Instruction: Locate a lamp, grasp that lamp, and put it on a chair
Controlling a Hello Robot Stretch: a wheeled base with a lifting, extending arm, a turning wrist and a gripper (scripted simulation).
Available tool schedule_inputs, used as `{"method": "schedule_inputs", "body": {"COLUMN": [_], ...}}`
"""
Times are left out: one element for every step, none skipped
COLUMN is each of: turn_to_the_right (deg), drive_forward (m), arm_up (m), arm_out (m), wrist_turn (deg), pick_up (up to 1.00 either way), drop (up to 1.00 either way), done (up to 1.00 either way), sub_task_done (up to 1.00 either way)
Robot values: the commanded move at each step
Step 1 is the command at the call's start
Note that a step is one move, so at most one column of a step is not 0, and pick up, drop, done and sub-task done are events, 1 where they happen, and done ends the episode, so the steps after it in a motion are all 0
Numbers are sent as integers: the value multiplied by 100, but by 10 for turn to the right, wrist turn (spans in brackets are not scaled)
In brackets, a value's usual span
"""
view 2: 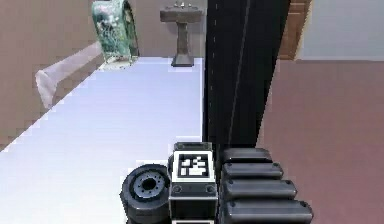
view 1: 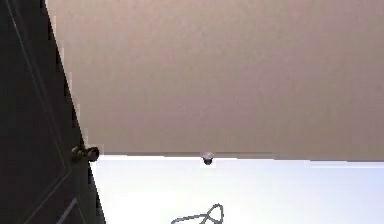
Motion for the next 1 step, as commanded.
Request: {"method": "schedule_inputs", "body": {"turn_to_the_right": [30], "drive_forward": [0], "arm_up": [0], "arm_out": [0], "wrist_turn": [0], "pick_up": [0], "drop": [0], "done": [0], "sub_task_done": [0]}}
